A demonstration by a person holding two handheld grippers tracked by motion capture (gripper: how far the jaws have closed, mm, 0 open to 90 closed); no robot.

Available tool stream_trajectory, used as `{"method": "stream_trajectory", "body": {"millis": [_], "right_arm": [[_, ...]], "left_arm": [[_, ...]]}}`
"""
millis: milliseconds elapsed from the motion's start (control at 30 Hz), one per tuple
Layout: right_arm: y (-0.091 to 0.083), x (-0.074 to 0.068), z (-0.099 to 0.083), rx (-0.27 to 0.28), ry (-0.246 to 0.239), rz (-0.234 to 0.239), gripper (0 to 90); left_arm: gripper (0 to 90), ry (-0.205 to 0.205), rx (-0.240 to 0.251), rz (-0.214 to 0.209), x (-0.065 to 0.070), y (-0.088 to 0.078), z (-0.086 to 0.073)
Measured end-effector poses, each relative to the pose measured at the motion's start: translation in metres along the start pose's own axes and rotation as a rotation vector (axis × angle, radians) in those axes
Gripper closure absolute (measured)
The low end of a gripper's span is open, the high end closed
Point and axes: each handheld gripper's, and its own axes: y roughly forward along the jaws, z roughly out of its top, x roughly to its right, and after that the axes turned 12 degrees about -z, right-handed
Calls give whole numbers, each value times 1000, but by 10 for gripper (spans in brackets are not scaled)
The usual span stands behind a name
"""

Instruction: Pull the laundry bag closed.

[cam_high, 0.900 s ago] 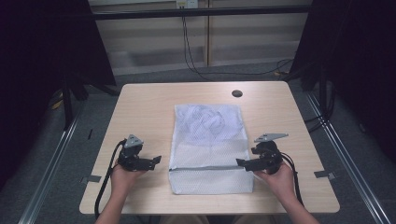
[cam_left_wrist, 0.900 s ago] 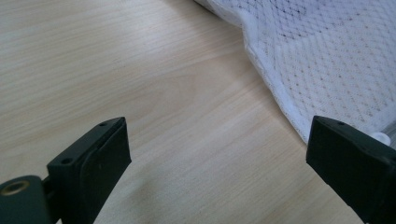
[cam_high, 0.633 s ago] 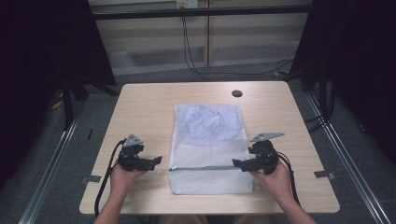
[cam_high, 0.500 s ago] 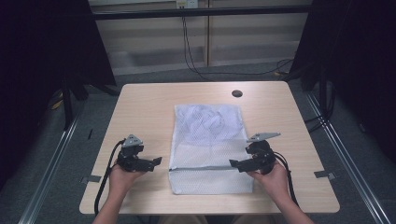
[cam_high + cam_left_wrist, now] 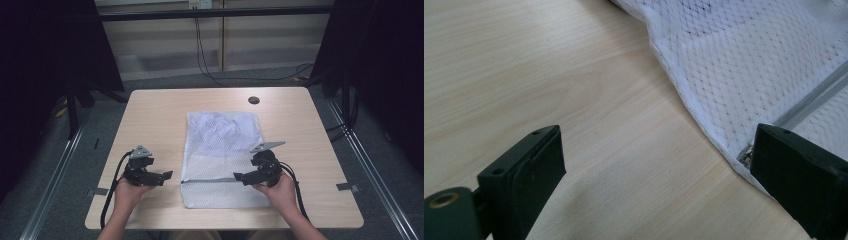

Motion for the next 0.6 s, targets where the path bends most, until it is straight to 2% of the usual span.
{"method": "stream_trajectory", "body": {"millis": [300,600], "right_arm": [[10,-18,8,-14,-8,50,145],[16,-28,16,-12,-9,64,146]], "left_arm": [[84,-5,-5,-16,1,1,0],[80,-5,-4,-17,1,-2,0]]}}
